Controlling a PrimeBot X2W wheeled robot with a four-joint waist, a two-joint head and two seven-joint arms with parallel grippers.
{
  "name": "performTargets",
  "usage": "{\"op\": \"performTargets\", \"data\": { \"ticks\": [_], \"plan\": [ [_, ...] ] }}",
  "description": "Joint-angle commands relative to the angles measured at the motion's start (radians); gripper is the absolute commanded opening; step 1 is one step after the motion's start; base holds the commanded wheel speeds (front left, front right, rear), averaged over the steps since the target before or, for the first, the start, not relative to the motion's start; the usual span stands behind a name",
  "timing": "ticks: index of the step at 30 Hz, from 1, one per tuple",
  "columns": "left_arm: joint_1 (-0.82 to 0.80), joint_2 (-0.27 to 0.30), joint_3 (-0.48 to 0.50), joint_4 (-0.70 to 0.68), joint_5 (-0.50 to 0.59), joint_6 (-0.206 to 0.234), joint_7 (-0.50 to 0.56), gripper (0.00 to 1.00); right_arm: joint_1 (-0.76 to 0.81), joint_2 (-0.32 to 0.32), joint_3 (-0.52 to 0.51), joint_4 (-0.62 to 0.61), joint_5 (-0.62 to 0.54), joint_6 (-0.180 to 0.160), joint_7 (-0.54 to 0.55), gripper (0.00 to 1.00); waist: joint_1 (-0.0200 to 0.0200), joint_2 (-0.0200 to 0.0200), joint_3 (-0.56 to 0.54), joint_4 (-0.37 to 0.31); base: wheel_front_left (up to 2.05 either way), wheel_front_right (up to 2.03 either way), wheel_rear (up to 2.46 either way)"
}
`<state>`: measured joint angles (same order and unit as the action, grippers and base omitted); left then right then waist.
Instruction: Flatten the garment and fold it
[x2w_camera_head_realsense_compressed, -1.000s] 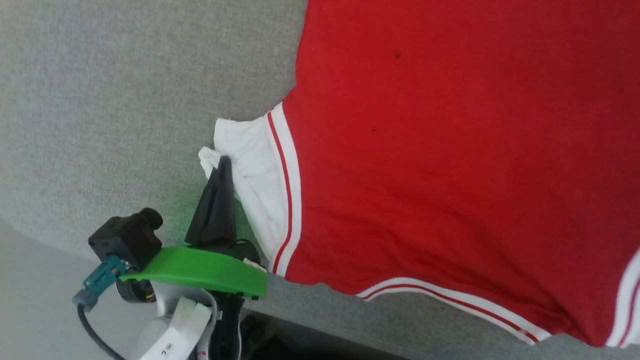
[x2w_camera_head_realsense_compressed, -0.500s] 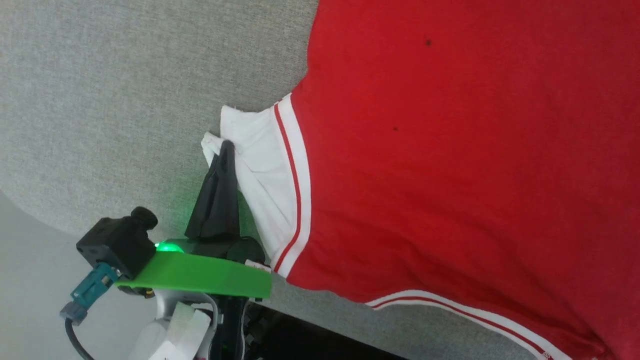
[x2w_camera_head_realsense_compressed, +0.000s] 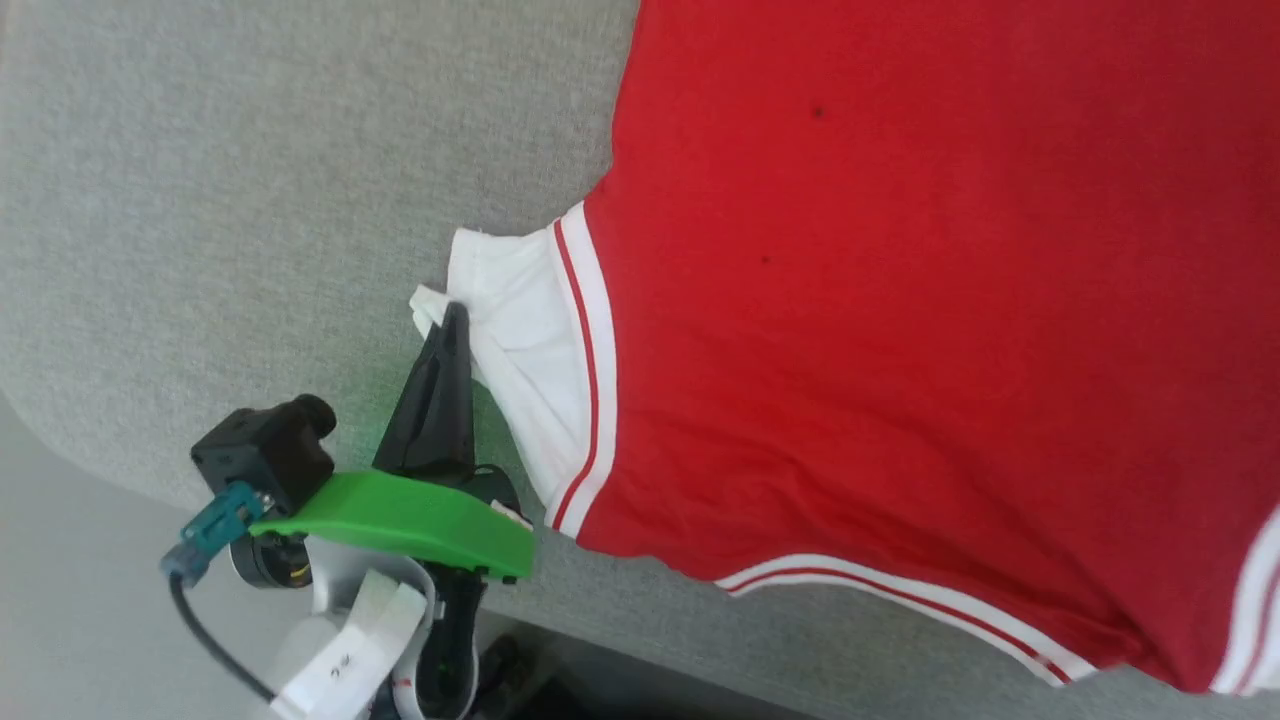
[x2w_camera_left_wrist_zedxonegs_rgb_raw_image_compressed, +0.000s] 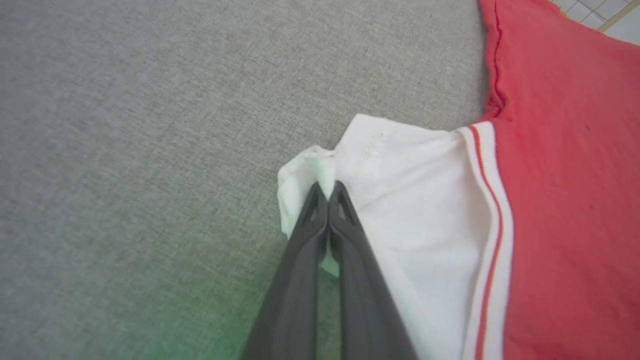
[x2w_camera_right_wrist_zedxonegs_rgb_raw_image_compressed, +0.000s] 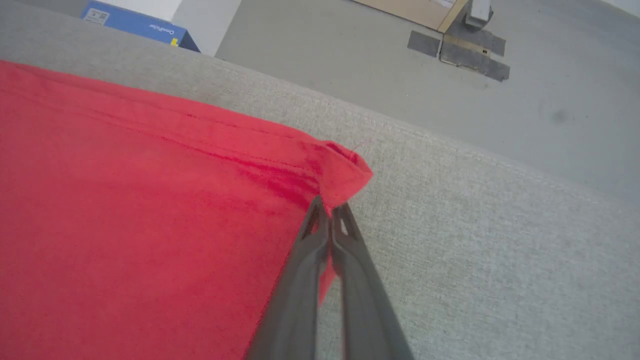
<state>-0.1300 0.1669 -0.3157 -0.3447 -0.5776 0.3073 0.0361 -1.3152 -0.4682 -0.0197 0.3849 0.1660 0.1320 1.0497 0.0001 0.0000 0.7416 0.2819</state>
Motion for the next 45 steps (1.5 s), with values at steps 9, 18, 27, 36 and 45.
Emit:
{"op": "performTargets", "data": {
  "ticks": [9, 18, 27, 36, 45],
  "plan": [
    [-0.004, 0.044, 0.006, 0.107, -0.014, -0.01, 0.056, 0.0, 0.2, -0.028, 0.024, -0.013, 0.114, -0.001, -0.09, 0.0, -0.0001, 0.0, -0.321, -0.191, 0.0, 0.0, 0.0],
    [0.059, 0.068, 0.03, 0.16, -0.047, 0.002, 0.084, 0.0, 0.548, -0.035, 0.045, -0.103, 0.223, -0.001, -0.115, 0.0, -0.0001, 0.0, -0.488, -0.316, 0.0, 0.0, 0.0],
    [0.1, 0.066, 0.037, 0.174, -0.072, 0.007, 0.088, 0.0, 0.958, 0.083, -0.008, -0.187, 0.273, -0.001, -0.17, 0.0, -0.0001, 0.0, -0.533, -0.354, 0.0, 0.0, 0.0],
    [0.115, 0.059, 0.038, 0.205, -0.091, 0.001, 0.079, 0.0, 1.22, 0.224, -0.016, -0.181, 0.287, -0.001, -0.168, 0.0, -0.0001, 0.0, -0.545, -0.338, 0.0, 0.0, 0.0],
    [0.125, 0.057, 0.05, 0.224, -0.107, 0.004, 0.074, 0.0, 1.204, 0.243, -0.077, -0.261, 0.324, -0.001, -0.347, 1.0, -0.0001, 0.0, -0.559, -0.343, 0.0, 0.0, 0.0]
  ]
}}
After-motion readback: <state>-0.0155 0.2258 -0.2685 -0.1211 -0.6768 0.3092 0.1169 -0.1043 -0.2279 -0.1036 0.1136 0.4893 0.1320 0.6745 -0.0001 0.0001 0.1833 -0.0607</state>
